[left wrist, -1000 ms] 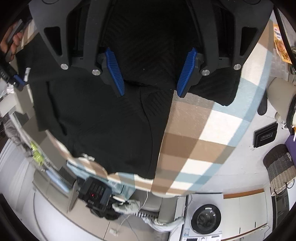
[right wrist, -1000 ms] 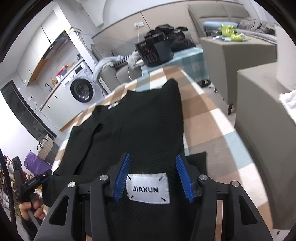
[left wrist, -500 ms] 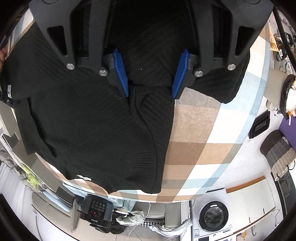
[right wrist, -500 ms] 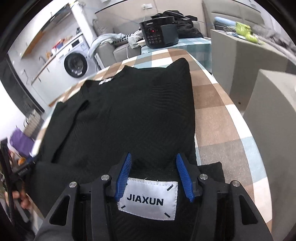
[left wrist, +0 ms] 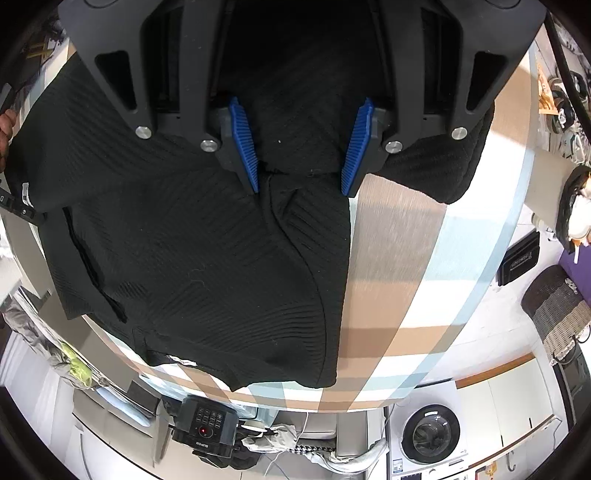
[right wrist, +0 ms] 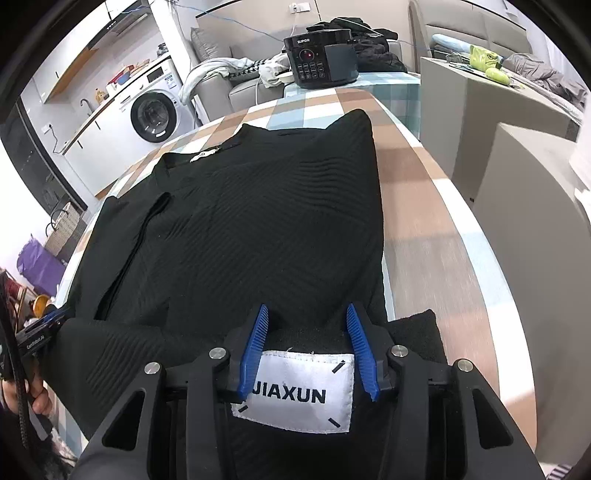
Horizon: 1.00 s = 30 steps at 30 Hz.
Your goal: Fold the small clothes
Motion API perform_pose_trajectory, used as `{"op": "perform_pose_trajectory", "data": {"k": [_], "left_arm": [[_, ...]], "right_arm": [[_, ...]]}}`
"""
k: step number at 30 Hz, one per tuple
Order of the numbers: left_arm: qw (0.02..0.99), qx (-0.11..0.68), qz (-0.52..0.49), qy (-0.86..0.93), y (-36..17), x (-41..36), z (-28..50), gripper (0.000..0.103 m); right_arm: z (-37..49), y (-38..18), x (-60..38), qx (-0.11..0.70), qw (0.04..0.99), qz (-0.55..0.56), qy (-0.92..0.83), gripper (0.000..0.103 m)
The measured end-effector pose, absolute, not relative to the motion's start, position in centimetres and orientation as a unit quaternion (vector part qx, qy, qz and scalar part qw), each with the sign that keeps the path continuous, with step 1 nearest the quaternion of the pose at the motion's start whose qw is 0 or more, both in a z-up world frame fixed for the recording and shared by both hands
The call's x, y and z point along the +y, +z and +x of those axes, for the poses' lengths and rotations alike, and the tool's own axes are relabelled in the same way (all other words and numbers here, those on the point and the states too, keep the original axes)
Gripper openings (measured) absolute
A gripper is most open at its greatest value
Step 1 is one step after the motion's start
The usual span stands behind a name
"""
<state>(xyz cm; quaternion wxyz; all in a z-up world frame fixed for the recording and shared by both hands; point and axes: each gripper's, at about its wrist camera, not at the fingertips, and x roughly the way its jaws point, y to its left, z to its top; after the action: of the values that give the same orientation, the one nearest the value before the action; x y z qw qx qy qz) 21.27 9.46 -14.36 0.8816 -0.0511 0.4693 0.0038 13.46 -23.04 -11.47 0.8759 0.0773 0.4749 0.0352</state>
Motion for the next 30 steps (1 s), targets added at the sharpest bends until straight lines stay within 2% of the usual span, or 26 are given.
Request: {"op": "perform_pose_trajectory", "data": {"k": [5, 9, 11, 12, 13, 14, 20, 30], "left_arm": [[0.888, 0.456, -0.063, 0.005, -14.0, 9.8, 18.8, 0.042], [0.901, 0.424, -0.095, 0.009, -11.4, 11.1, 16.6, 0.044], [0.910, 0.400, -0.106, 0.013, -9.7, 12.1, 15.0, 0.052], [0.913, 0.392, -0.109, 0.017, -9.0, 12.5, 14.4, 0.060], [0.916, 0.385, -0.113, 0.022, -8.5, 13.0, 13.6, 0.067], [0.918, 0.378, -0.118, 0.028, -8.0, 13.6, 12.8, 0.068], [0.907, 0.384, -0.160, 0.059, -8.0, 17.0, 8.9, 0.071], [0.878, 0.440, -0.181, 0.061, -11.8, 18.4, 4.4, 0.071]], "right_arm": [[11.5, -11.2, -23.8, 0.468, 0.876, 0.105, 0.041, 0.046], [10.5, -9.0, -25.3, 0.433, 0.888, 0.148, 0.038, 0.046], [9.2, -7.5, -26.1, 0.412, 0.897, 0.156, 0.037, 0.049], [8.8, -7.0, -26.3, 0.408, 0.899, 0.156, 0.034, 0.055], [8.1, -6.6, -26.6, 0.402, 0.902, 0.156, 0.031, 0.056], [7.2, -6.4, -26.9, 0.399, 0.903, 0.158, 0.029, 0.056], [2.4, -7.4, -28.8, 0.411, 0.890, 0.199, 0.011, 0.056], [-1.9, -9.7, -30.3, 0.424, 0.871, 0.250, 0.016, 0.056]]}}
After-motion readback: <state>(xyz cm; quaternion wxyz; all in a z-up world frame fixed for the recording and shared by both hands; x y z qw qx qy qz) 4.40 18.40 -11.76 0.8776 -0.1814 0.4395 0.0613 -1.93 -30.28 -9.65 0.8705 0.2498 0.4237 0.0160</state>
